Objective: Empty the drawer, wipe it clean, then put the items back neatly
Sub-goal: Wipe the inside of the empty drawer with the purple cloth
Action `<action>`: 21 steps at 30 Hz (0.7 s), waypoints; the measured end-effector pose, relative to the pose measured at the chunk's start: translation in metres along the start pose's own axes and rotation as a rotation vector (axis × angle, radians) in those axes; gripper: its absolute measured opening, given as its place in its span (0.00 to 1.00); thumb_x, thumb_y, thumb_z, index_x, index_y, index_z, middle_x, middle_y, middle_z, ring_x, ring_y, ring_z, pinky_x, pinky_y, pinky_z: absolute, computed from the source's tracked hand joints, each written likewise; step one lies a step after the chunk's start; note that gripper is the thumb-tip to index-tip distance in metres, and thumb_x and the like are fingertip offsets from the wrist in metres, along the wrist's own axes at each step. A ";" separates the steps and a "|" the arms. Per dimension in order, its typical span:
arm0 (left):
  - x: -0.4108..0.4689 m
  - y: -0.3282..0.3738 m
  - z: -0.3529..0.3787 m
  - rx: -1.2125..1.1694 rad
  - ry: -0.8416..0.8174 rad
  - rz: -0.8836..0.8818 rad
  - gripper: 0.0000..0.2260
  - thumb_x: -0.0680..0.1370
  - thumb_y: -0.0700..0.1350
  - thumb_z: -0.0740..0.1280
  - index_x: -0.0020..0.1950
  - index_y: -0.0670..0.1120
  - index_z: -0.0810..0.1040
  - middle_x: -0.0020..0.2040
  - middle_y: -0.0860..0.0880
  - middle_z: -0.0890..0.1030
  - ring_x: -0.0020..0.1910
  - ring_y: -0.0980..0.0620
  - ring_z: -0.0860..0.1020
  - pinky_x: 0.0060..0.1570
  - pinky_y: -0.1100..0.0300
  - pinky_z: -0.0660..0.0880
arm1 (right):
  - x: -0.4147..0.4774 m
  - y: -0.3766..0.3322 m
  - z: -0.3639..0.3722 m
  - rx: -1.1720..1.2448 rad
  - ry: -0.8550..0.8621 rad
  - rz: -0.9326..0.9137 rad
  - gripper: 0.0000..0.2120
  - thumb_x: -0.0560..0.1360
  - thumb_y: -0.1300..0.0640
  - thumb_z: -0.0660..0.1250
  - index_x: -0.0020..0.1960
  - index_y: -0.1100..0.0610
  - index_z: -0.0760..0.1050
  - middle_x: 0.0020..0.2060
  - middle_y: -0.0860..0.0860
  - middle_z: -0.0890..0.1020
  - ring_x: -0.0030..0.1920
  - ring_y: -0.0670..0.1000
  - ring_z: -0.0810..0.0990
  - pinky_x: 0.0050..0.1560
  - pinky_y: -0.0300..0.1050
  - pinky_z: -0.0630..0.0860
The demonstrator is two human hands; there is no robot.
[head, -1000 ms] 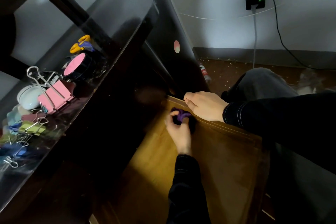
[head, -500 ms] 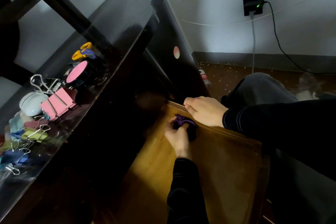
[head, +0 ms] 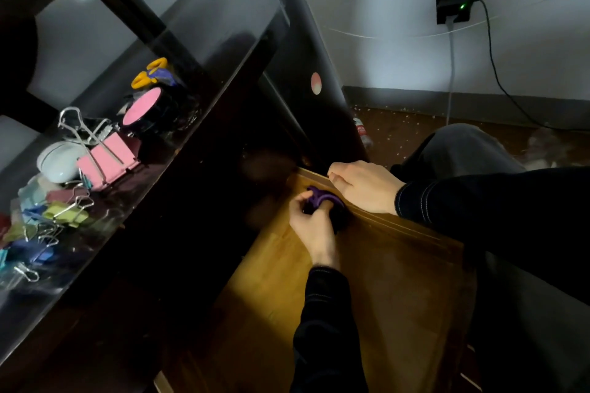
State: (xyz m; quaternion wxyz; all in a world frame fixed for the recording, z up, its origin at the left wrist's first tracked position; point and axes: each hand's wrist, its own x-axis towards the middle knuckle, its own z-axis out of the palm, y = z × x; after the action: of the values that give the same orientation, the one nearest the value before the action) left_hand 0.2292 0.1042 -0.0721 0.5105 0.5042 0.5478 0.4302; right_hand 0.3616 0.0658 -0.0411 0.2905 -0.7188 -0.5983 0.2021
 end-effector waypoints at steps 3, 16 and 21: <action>-0.007 -0.002 0.001 0.003 -0.041 -0.042 0.14 0.73 0.34 0.70 0.57 0.43 0.76 0.53 0.45 0.82 0.51 0.49 0.81 0.56 0.54 0.80 | 0.001 0.004 0.003 -0.016 -0.002 -0.018 0.10 0.85 0.50 0.53 0.54 0.51 0.72 0.42 0.48 0.78 0.42 0.54 0.79 0.40 0.49 0.70; -0.027 -0.012 -0.003 -0.016 -0.125 -0.143 0.13 0.75 0.33 0.70 0.57 0.43 0.75 0.52 0.47 0.79 0.42 0.56 0.79 0.32 0.71 0.75 | 0.006 0.008 0.004 -0.041 -0.026 -0.020 0.12 0.85 0.48 0.51 0.55 0.49 0.72 0.43 0.49 0.80 0.44 0.53 0.79 0.45 0.51 0.76; -0.021 0.002 0.000 -0.081 -0.071 -0.048 0.13 0.71 0.32 0.72 0.50 0.46 0.78 0.48 0.51 0.80 0.48 0.52 0.80 0.43 0.68 0.77 | 0.008 0.013 0.007 -0.034 -0.041 -0.015 0.13 0.85 0.48 0.51 0.58 0.49 0.74 0.46 0.48 0.80 0.46 0.50 0.79 0.45 0.48 0.74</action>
State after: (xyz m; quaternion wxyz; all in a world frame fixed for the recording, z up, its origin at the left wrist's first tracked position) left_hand 0.2282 0.0836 -0.0676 0.5596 0.4851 0.5234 0.4214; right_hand 0.3687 0.0732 -0.0544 0.2674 -0.7150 -0.6127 0.2046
